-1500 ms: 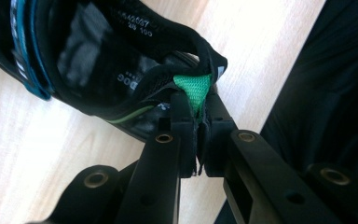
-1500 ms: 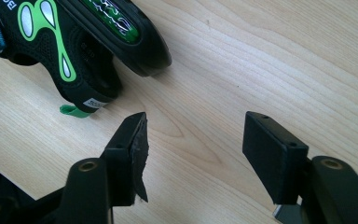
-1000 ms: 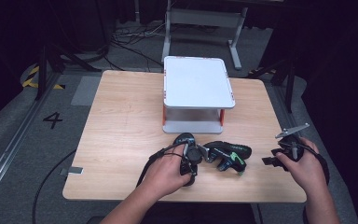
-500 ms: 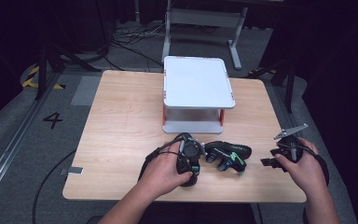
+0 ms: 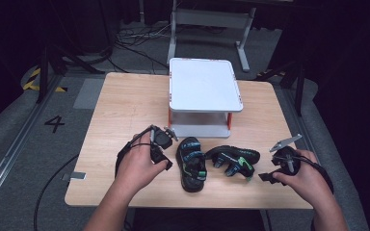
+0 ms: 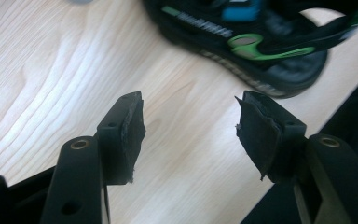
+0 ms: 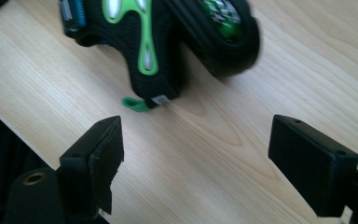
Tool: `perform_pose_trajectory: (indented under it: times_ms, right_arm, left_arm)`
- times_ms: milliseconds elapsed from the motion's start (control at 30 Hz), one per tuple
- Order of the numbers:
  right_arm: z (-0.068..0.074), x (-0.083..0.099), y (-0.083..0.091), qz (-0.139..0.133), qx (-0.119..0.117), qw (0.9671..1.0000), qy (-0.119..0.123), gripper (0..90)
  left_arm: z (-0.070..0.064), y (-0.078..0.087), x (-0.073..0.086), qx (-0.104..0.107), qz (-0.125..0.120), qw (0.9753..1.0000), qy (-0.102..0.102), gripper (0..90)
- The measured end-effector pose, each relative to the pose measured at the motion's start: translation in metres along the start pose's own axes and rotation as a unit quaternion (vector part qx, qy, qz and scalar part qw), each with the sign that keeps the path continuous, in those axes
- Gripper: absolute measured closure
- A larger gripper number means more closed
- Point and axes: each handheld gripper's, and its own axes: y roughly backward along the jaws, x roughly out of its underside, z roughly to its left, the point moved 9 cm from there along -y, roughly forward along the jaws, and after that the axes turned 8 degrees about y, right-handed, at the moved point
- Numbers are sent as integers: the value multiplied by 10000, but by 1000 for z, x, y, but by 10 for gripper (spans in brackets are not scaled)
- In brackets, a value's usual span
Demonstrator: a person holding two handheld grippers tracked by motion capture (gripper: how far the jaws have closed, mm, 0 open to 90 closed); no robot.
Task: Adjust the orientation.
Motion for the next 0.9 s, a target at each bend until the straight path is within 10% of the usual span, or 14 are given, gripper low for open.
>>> perform_pose_trajectory:
  times_ms: [267,900]
  right_arm:
    - [20,-6,-16,238,-106,9996,67,229]
    - [24,-10,-57,664,208,9962,-527,367]
  left_arm:
    - [34,-13,15,-231,313,9987,326,357]
    - [39,-24,30,-219,492,9975,467,371]
